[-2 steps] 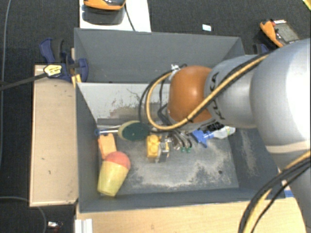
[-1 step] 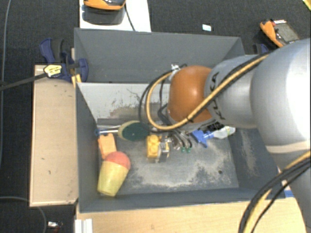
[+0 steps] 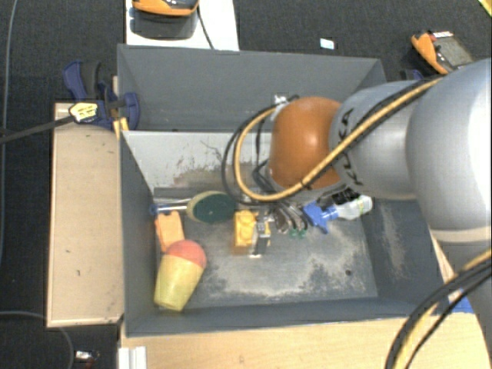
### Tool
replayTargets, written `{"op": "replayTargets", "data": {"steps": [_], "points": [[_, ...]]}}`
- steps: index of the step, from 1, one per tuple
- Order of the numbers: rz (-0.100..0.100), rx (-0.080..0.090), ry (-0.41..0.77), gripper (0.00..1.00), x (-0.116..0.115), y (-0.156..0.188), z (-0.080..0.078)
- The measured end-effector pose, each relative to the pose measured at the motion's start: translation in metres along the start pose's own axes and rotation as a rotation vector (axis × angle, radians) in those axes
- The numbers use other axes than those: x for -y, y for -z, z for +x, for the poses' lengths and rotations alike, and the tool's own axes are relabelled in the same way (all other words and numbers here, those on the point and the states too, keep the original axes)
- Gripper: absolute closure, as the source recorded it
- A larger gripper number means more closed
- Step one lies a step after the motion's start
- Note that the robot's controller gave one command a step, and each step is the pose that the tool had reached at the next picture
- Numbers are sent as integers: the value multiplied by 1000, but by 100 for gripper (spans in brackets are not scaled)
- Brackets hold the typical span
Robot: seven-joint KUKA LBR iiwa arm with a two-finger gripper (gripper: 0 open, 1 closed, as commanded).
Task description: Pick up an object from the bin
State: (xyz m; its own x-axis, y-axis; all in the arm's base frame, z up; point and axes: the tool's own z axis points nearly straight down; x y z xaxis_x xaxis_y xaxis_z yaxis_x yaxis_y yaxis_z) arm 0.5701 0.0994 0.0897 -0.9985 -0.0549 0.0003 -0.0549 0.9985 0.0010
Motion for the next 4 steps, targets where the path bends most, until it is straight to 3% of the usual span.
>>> {"op": "replayTargets", "data": {"steps": [4], "points": [[-1, 7, -2, 100, 0, 85, -1]]}}
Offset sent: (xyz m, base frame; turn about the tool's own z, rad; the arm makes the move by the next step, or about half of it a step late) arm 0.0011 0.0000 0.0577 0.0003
